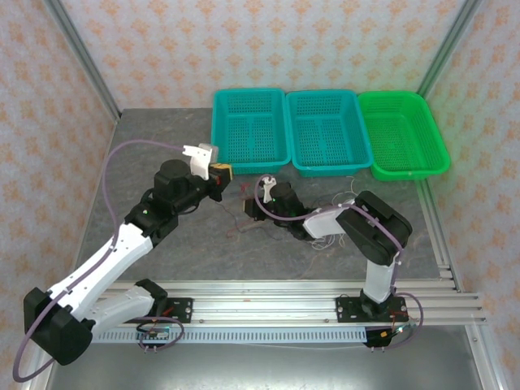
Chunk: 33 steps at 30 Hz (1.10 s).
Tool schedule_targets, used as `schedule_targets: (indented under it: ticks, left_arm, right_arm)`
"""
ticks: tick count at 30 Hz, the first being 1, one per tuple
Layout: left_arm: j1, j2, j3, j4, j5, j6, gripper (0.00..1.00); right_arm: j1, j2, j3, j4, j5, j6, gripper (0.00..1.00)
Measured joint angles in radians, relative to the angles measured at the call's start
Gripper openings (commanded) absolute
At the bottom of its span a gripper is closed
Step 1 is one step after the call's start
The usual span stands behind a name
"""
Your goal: Untangle the cables
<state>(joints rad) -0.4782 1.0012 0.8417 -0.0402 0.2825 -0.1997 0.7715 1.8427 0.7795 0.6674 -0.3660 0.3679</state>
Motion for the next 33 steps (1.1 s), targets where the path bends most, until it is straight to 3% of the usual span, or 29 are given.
schedule_targets:
  ticks: [7, 15, 20, 24, 29, 33]
  left_arm:
    - [0.010, -0.028, -0.001, -0.085, -0.253, -0.023, 0.00]
    - [0.224, -0.028, -0.085, -0.155, -0.351, -0.160, 0.00]
    - [0.230, -0.024, -0.097, -0.154, -0.364, -0.186, 0.00]
    - [0.230, -0.003, -0.097, -0.150, -0.350, -0.195, 0.00]
    - [0.230, 0.012, -0.085, -0.111, -0.249, -0.195, 0.00]
    - [0.230, 0.029, -0.008, -0.103, -0.167, -0.196, 0.00]
  right_arm:
    - [-0.051, -0.169, -0.101, -0.035, 0.161, 0.039, 0.00]
    - [-0.361, -0.561, -0.263, -0.222, 0.350, 0.223, 0.00]
    - [-0.468, -0.786, -0.327, -0.414, 0.468, 0.269, 0.00]
    - [-0.517, -0.900, -0.333, -0.480, 0.489, 0.264, 0.00]
    - [-0.517, -0.927, -0.359, -0.447, 0.365, 0.236, 0.00]
    - [-0.475, -0.847, -0.415, -0.418, 0.273, 0.206, 0.00]
